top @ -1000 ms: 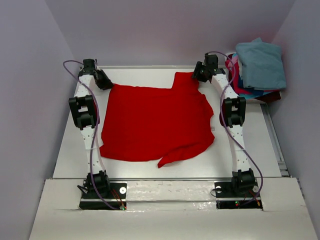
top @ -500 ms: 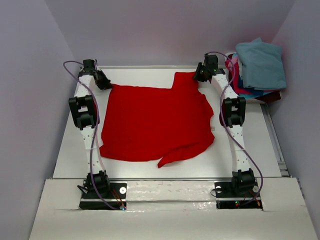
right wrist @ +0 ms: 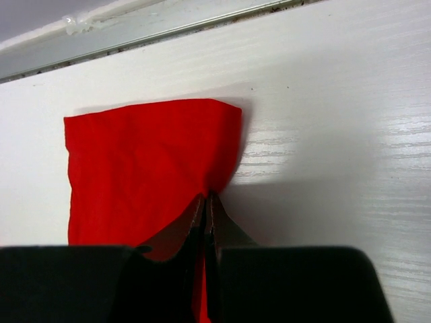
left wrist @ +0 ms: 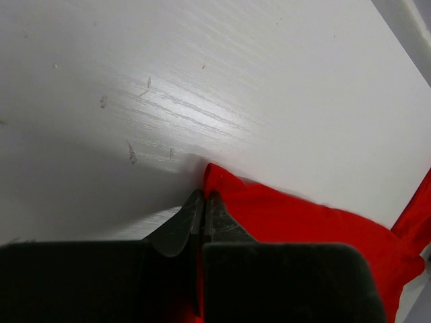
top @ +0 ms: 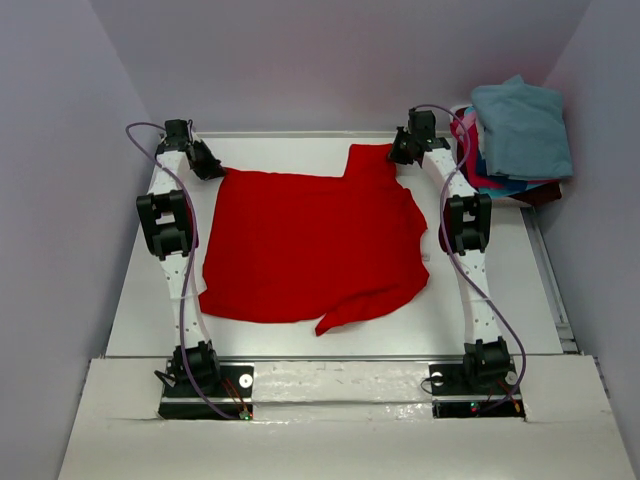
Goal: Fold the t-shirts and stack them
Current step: Fold the tshirt
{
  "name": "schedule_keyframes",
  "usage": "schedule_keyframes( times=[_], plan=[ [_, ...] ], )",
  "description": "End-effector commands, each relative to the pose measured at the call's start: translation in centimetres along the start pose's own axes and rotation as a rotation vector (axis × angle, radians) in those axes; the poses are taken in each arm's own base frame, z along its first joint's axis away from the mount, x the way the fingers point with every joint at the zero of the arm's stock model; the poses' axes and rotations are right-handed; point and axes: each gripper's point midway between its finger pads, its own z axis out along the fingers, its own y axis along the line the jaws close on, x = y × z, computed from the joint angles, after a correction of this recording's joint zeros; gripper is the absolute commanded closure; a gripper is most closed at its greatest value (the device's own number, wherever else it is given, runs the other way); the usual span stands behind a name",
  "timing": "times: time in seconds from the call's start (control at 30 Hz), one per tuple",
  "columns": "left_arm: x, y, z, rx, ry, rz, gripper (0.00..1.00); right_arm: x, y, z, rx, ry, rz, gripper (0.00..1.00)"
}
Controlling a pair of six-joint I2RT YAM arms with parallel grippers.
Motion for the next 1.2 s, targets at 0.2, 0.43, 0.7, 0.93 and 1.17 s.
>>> schedule_keyframes(
  times=[0.2, 0.43, 0.7, 0.93, 1.17],
  plan=[
    [-0.3, -1.3, -2.0, 0.009, -0.013, 0.049, 0.94, -3.6, 2.3, -3.8, -0.029, -0.063, -0.002, 0.93],
    [0.1, -2.1, -3.0, 0.012, -0.014, 0.079, 0.94, -5.3, 3.5, -5.9, -0.045, -0.089, -0.007, 0.93],
    [-0.4, -3.9, -4.6, 0.040, -0.037, 0.105, 0.94, -6.6, 4.7, -8.0, -0.066, -0.107, -0.023, 0.93],
    [-1.3, -5.3, -6.7, 0.050, -0.077, 0.124, 0.94, -6.9, 5.4, -9.3, -0.080, -0.104, -0.025, 0.93],
    [-2.0, -6.2, -7.8, 0.060, -0.101, 0.129, 0.94, -6.3, 6.0, -10.1, -0.085, -0.083, -0.035, 0.93]
  ],
)
